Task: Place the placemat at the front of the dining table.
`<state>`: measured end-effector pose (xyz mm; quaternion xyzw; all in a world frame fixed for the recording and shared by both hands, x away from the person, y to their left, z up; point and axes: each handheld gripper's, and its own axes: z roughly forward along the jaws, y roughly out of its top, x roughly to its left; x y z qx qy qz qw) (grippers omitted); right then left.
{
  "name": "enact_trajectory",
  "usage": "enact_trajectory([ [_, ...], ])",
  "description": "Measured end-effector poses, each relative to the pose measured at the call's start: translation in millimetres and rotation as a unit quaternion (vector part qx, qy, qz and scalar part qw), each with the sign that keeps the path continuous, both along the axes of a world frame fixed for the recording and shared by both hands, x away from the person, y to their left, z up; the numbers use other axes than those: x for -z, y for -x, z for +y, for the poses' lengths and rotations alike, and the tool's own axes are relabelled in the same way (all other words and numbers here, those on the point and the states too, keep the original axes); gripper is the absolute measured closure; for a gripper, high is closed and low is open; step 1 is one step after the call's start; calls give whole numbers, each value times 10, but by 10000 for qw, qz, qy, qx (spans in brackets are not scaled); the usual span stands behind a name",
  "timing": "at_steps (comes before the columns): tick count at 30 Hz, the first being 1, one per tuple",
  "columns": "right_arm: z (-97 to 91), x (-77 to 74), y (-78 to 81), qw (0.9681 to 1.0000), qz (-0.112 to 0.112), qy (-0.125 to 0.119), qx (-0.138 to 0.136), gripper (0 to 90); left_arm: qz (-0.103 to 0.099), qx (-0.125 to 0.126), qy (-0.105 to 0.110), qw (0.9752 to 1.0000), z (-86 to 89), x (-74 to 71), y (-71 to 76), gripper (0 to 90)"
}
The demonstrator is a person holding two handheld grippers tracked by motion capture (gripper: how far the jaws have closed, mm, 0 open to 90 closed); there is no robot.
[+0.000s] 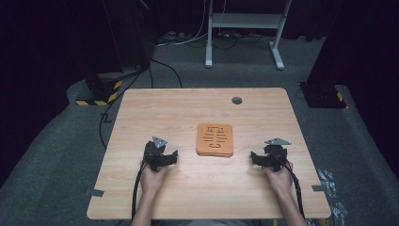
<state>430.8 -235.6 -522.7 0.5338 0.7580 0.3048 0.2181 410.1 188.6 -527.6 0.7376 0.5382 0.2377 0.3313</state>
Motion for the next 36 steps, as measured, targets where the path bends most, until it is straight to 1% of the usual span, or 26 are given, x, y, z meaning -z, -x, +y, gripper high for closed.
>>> enact_trajectory([
  [1,-3,-3,0,10000,-3,6,-3,130,1,-1,2,10000,0,0,0,227],
  [2,-1,-27,2,9999,119,31,17,142,3,-3,2,10000,0,-1,0,228],
  [3,-1,-37,-4,9999,156,50,2,150,3,-5,4,10000,0,-1,0,228],
  [4,-1,-37,-4,9999,156,50,2,150,3,-5,4,10000,0,-1,0,227],
  [6,15,-44,-10,9999,141,55,23,190,4,-11,8,10000,0,0,1,228],
  [7,23,-59,-8,9998,214,49,9,213,4,-22,15,10000,-2,0,1,228],
  [8,24,-57,-11,9998,167,68,6,221,8,-28,33,10000,-4,1,2,228],
  [10,40,-57,-12,9999,138,79,59,229,7,-32,33,10000,-5,1,2,228],
  [12,40,-58,-12,9998,124,115,40,229,7,-32,33,10000,-5,1,2,227],
  [13,45,-65,-10,9998,165,103,44,229,8,-31,32,10000,-5,1,2,227],
  [14,49,-55,-16,9999,68,113,46,230,8,-32,33,10000,-5,1,2,227],
  [15,61,-59,-10,9999,102,69,63,235,8,-31,32,10000,-5,1,2,227],
  [17,68,-64,-12,9999,55,110,19,240,8,-32,34,10000,-5,1,2,227],
  [18,86,-63,-12,9999,67,81,34,238,7,-32,34,10000,-5,1,2,227],
  [21,134,-77,-31,9999,101,118,9,232,6,-30,31,10000,-5,1,2,227],
  [23,174,-128,-48,9999,27,138,-95,239,8,-30,29,10000,-5,1,2,227],
  [25,199,-142,-49,9999,0,90,-79,240,9,-31,29,10000,-5,1,2,227],
  [26,227,-171,-63,9999,-25,78,-137,240,7,-31,31,10000,-5,1,2,227],
  [28,247,-172,-78,9998,-41,84,-149,238,8,-31,30,10000,-5,1,2,227],
  [29,266,-182,-89,9998,19,79,-161,236,7,-31,32,10000,-5,1,2,227],
  [31,307,-197,-118,9997,52,82,-203,233,8,-31,30,10000,-5,1,2,227],
  [33,340,-211,-134,9997,25,112,-206,232,7,-30,31,10000,-5,1,2,227],
  [34,355,-225,-145,9997,-42,134,-214,235,8,-30,31,10000,-5,1,2,227],
  [35,353,-237,-148,9996,8,131,-237,235,9,-30,30,10000,-5,1,2,227],
  [36,353,-237,-148,9996,8,131,-237,235,9,-30,30,10000,-5,1,2,227],
])
